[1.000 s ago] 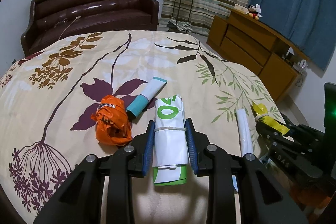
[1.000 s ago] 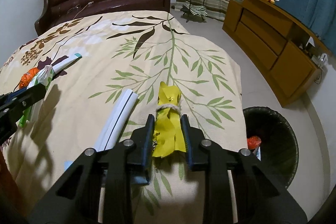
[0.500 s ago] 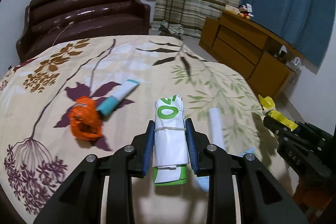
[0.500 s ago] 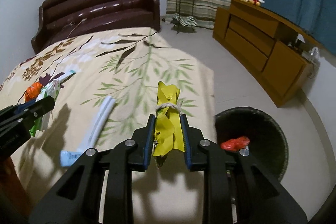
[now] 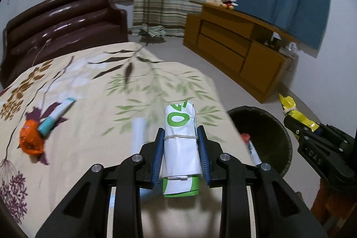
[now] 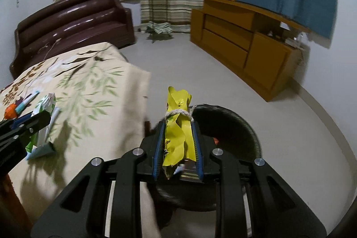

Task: Collect trash
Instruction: 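Carry both items over the black bin and open both tools to drop them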

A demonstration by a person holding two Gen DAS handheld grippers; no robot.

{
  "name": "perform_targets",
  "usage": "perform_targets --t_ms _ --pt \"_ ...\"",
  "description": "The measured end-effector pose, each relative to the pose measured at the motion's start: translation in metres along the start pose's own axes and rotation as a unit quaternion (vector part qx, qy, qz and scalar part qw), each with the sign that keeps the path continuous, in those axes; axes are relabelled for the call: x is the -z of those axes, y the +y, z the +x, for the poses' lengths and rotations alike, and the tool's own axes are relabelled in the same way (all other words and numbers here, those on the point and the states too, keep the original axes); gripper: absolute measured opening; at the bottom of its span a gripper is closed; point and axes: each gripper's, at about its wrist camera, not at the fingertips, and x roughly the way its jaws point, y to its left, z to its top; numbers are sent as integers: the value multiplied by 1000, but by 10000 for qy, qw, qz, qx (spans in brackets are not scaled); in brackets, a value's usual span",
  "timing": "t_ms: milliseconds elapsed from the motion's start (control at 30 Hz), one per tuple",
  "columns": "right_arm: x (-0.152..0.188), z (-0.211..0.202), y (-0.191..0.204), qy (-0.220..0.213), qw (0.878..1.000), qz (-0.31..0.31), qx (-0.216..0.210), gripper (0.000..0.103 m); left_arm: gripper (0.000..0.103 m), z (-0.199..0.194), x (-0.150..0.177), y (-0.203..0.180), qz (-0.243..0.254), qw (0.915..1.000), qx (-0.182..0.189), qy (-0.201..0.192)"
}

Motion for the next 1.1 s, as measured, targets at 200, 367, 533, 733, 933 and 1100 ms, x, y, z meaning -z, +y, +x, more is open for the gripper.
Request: perform_targets --t_ms 200,367,533,733,933,1100 --pt "8 3 -32 -2 9997 178 142 23 30 15 -4 -37 269 9995 151 21" --pt "11 6 -51 12 9994 292 186 23 30 28 -9 -61 437 9988 202 23" --pt "14 10 -64 16 9990 393 200 23 30 41 -10 -78 540 9982 228 84" --pt "14 17 -75 34 9987 482 178 24 30 50 -9 -91 664 9974 232 147" --pt "15 21 -78 41 9983 551 175 24 30 56 -12 -102 800 9963 246 173" --pt "15 24 -81 60 9981 587 169 24 30 62 -14 -109 877 9957 242 176"
